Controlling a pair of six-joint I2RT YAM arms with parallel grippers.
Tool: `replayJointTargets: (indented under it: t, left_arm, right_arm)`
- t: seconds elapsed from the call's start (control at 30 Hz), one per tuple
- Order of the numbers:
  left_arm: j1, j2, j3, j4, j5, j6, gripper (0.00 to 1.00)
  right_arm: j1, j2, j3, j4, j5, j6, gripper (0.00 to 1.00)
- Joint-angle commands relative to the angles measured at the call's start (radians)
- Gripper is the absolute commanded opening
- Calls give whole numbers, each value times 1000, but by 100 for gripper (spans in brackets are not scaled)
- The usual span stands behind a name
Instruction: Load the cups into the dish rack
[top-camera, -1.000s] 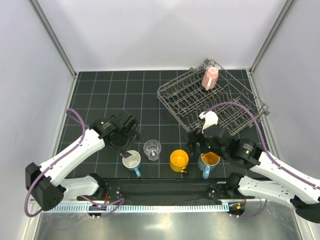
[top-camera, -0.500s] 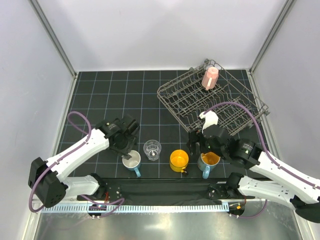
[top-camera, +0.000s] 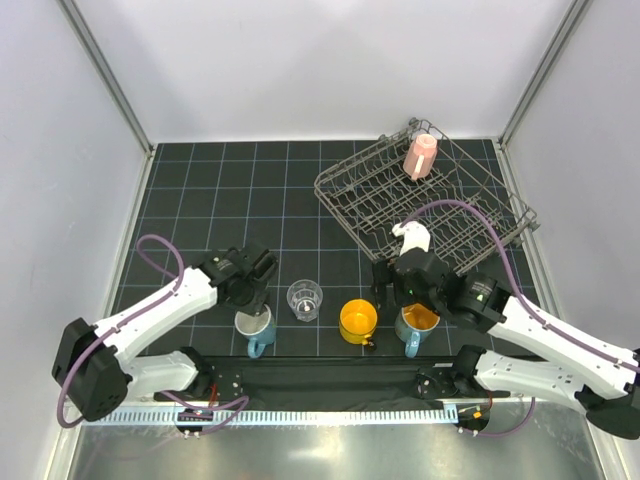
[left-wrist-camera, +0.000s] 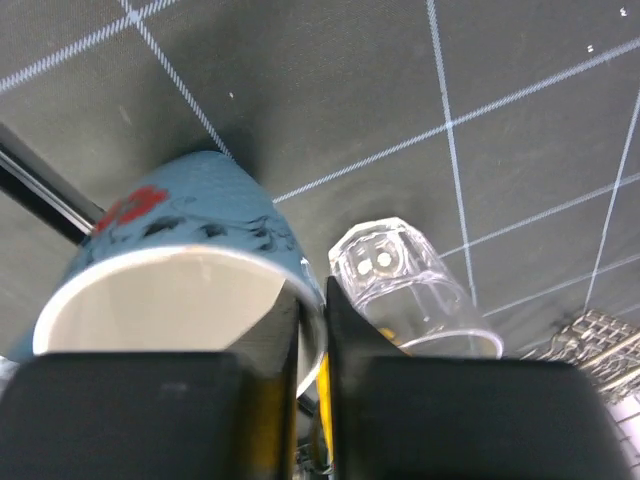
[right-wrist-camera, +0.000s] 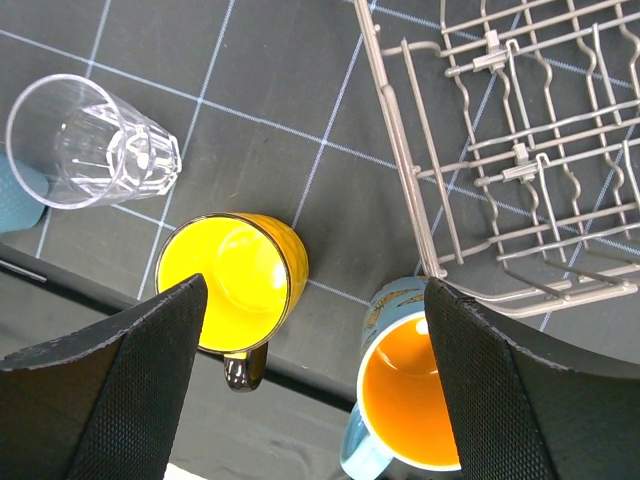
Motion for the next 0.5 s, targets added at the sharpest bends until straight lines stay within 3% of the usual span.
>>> replayJointTargets:
  t: [0.0, 0.2, 0.33, 0.47]
  left_arm:
    - [9, -57, -51, 11, -45, 26, 0]
    - [32, -230, -54, -45, -115, 97, 0]
    - [33, -380, 47, -78, -196, 211, 0]
    - [33, -543, 100, 115, -223, 473, 0]
  right_arm:
    - [5, 26, 54, 0, 12, 16, 89]
    - [3, 80, 101, 17, -42, -19, 89]
    - [5, 114, 136, 54, -100, -38, 89]
    - [5, 143, 159, 136, -223, -96, 89]
